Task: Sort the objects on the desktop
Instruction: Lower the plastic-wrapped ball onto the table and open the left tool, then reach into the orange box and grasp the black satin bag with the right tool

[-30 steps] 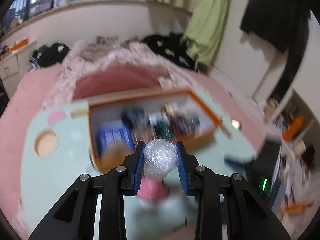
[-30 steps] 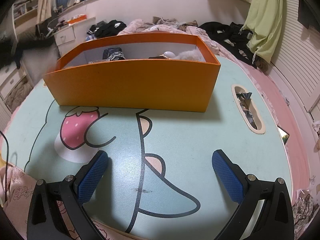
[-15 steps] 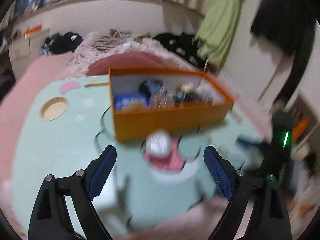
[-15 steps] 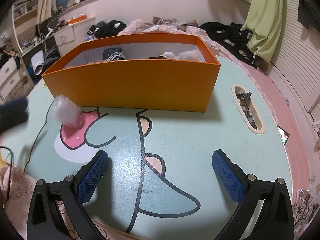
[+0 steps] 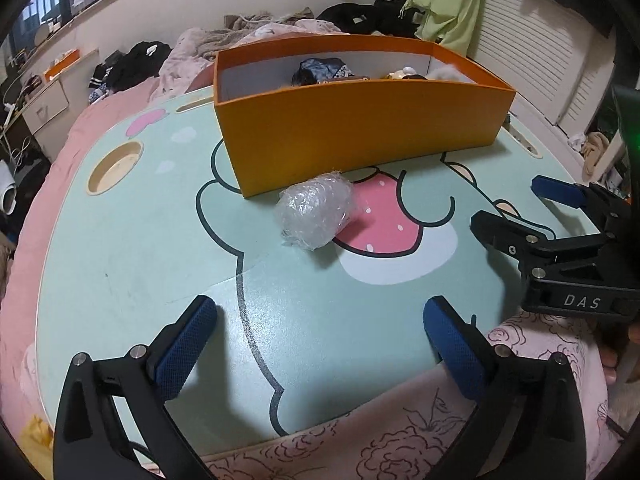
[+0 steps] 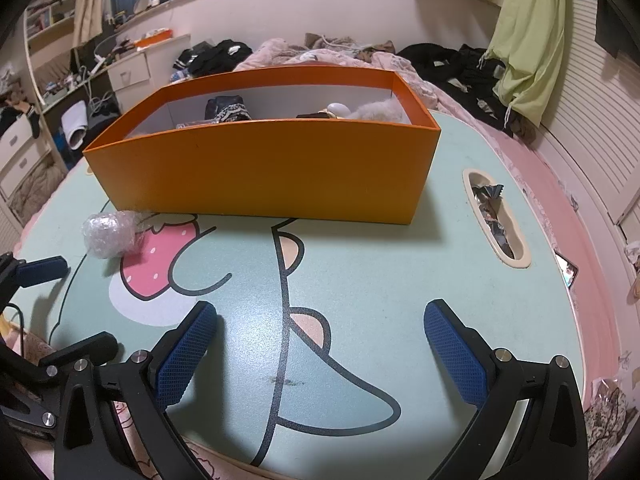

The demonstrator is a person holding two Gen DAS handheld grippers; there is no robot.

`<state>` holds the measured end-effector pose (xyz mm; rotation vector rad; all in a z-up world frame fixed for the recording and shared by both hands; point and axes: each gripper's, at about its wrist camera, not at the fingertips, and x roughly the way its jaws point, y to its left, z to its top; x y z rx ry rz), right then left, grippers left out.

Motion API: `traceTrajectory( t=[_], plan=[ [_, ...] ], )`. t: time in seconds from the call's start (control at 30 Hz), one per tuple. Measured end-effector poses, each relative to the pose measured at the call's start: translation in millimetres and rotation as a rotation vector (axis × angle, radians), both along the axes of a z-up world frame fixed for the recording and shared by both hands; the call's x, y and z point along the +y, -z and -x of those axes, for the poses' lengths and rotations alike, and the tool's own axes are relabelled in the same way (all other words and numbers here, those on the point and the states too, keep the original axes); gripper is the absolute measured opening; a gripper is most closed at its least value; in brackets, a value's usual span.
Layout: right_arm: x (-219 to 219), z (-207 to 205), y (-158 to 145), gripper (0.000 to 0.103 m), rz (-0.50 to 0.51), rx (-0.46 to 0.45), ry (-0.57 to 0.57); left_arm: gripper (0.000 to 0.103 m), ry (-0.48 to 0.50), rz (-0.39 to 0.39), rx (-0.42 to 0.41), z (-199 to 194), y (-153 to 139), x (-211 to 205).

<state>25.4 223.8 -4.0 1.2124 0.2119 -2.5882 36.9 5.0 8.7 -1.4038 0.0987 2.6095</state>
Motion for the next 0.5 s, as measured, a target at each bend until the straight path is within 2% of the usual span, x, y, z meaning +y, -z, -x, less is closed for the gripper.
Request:
traceTrajectory(
  t=[0.13,0.27,0.4,0.5],
  plan=[
    [-9,0,-6,0.103,0.027,0.003,-0.034,0.103,-0.001,-0.002,0.002,-1,1,0],
    [2,0,-45,0.097,0.111,0.065,-0.092,0.103,-0.001,-0.003,0.002,-1,1,0],
    [3,39,-87,0.085,0.179,0.073,-0.106,0.103,-0.002,-0.006,0.005,-1,0,-2],
    [-11,78,-101,0.078,0.203,0.002,-0.136,0.103,-0.004,-0.012,0.011,-2,-1,-4]
  ],
)
